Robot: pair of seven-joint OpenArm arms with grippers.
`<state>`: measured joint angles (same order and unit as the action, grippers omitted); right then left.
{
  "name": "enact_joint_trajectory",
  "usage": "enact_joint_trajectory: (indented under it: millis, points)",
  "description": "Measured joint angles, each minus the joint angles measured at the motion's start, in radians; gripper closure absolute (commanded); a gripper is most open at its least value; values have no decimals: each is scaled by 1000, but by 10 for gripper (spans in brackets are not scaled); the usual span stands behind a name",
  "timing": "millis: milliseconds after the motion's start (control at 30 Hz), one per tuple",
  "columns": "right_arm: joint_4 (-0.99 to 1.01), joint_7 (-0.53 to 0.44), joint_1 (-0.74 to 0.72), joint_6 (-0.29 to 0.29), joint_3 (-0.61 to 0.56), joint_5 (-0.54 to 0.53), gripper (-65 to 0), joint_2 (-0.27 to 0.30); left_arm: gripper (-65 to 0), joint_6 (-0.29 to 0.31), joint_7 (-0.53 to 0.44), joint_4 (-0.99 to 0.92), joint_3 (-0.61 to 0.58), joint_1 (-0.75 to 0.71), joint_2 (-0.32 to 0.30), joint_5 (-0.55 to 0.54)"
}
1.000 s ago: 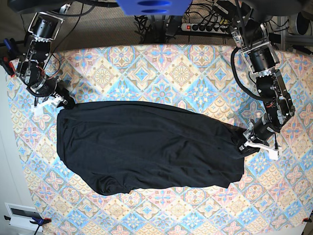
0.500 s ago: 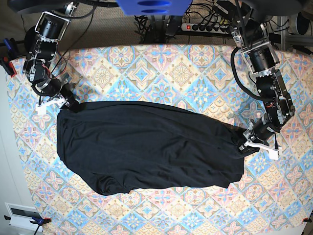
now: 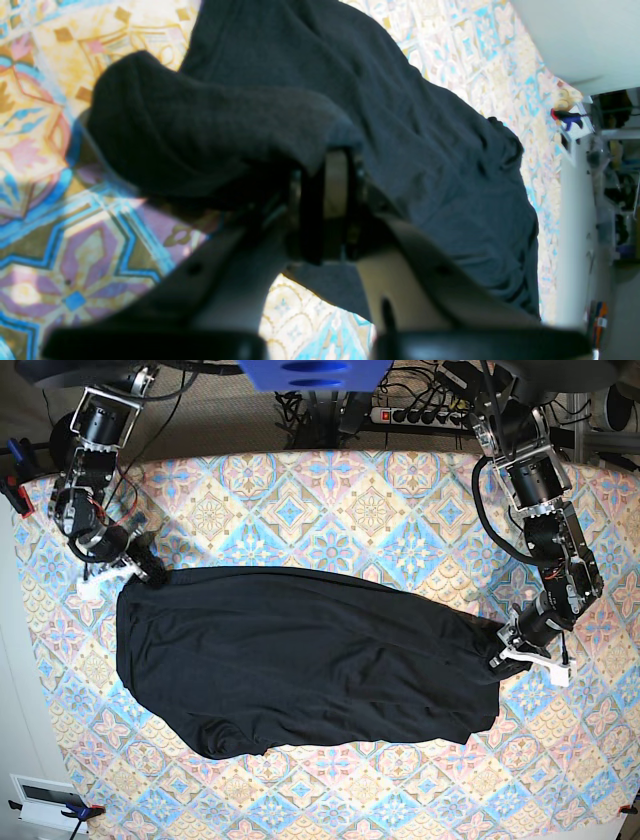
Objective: Layout the t-shirt on the table in an organized manner, then fold the t-shirt properly
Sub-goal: 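Grasp the shirt corner with the right gripper near its end, then lift the shirt ends with both grippers and pull them apart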
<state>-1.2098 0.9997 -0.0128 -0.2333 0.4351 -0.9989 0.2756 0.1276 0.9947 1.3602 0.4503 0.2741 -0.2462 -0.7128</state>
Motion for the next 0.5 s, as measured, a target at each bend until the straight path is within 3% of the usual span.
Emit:
enact_joint_trajectory:
  millis: [100,367,500]
  points:
    - [2,21,-21,2,-11,5,-59,-16,-1,0,0,0,0,1,0,-1]
    - [-58,42,-1,5,-7,29,-19,-12,-1,0,0,0,0,0,0,-1]
    - [-92,40,2,-118,-7,-41,-7,-6,-1,0,0,0,1,0,0,-2]
